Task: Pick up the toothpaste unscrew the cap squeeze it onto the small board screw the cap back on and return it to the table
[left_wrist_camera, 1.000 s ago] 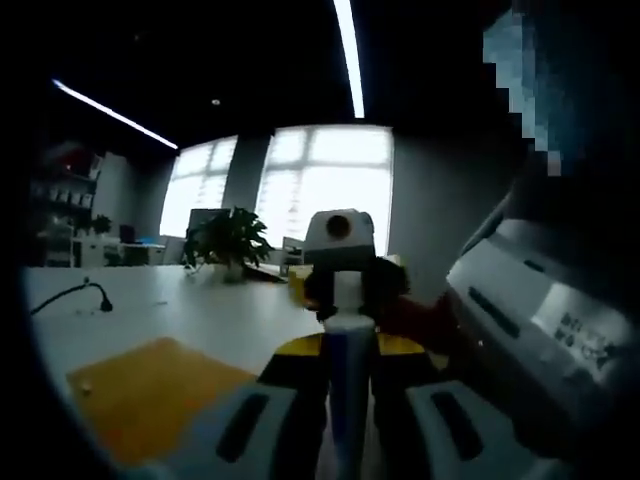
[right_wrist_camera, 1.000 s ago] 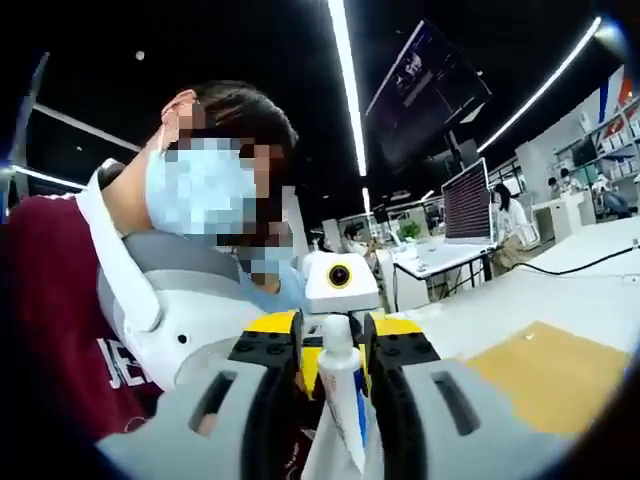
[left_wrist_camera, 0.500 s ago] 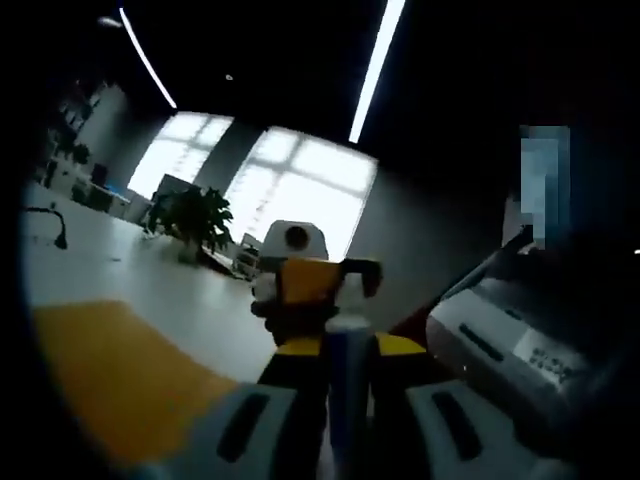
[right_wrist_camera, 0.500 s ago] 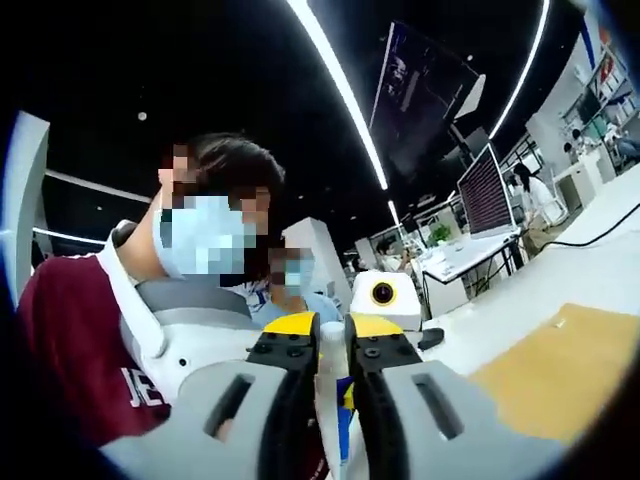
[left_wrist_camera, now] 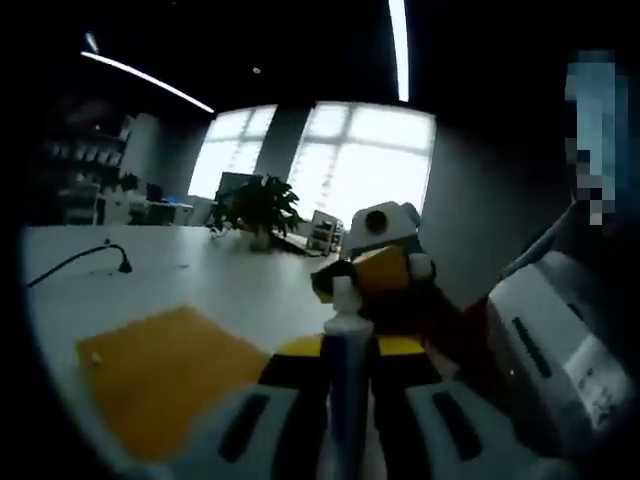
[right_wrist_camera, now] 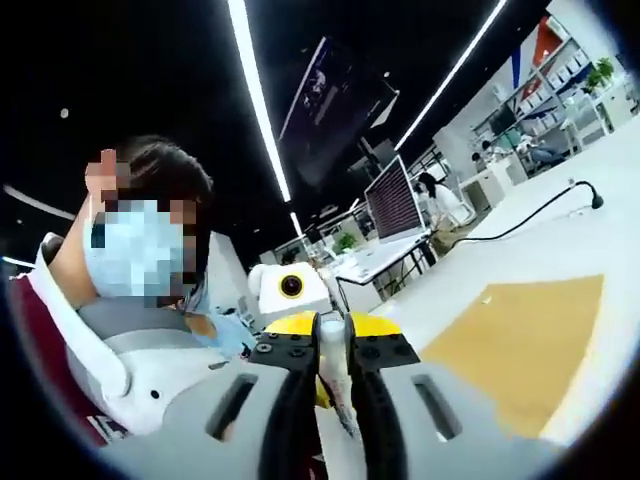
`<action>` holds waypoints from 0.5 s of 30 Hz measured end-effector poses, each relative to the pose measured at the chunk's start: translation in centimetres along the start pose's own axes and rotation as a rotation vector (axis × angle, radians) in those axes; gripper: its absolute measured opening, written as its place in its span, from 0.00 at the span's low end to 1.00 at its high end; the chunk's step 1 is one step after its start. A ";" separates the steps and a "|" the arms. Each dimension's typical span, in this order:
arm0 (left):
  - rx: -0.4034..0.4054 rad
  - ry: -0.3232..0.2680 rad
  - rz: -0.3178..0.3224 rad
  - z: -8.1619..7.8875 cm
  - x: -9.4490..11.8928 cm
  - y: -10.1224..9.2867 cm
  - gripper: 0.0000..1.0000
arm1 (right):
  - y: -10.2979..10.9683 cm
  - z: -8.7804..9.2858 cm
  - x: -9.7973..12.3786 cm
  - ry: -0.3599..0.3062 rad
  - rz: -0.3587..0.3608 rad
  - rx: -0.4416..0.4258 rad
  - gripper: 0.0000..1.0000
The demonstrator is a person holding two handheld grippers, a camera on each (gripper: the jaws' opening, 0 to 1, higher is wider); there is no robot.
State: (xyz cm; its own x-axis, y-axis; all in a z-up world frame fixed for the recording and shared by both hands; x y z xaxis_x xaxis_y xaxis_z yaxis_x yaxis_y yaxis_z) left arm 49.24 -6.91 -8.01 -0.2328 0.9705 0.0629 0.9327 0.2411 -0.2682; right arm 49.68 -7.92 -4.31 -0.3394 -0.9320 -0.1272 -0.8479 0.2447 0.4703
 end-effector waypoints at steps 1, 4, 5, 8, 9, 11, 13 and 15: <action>0.020 -0.013 0.014 0.0 0.0 0.0 0.15 | 0.0 0.0 0.1 -0.011 0.002 0.011 0.11; 0.003 -0.040 0.034 0.0 0.1 0.1 0.15 | 0.6 -0.5 0.1 -0.074 -0.082 0.148 0.18; 0.001 -0.045 0.043 -0.1 0.2 0.1 0.15 | 1.0 -0.8 0.2 -0.108 -0.131 0.083 0.29; 0.048 -0.073 0.142 -0.6 0.5 -0.8 0.15 | 1.0 -1.5 0.9 -0.110 -0.211 0.020 0.36; 0.058 -0.083 0.173 -0.8 0.6 -1.2 0.15 | 1.0 -1.6 1.0 -0.097 -0.245 0.060 0.33; 0.092 -0.114 0.250 -1.3 1.0 -1.9 0.15 | 0.4 -1.6 0.9 -0.069 -0.243 0.049 0.35; 0.129 -0.135 0.287 -1.7 1.2 -1.9 0.15 | 0.8 -1.4 0.7 -0.046 -0.292 0.042 0.34; 0.144 -0.140 0.293 -1.8 1.3 -1.6 0.15 | 1.2 -1.0 0.5 -0.012 -0.317 0.065 0.34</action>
State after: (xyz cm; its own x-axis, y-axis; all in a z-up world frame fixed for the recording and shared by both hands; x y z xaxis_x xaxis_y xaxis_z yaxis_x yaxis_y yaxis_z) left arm 47.99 -6.06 -5.79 -0.0057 0.9861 -0.1661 0.9195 -0.0601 -0.3885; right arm 48.94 -8.36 -2.95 -0.0583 -0.9614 -0.2688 -0.9363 -0.0407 0.3488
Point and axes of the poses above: the point that each gripper's makers call its tool centre point, and the gripper's own axes: x roughly backward along the fingers, y roughly to its left, z roughly out of its underside, the point moved 2 cm from there along x, roughly backward along the fingers, and after that the axes turned 1 degree about y, right-handed, at the moved point
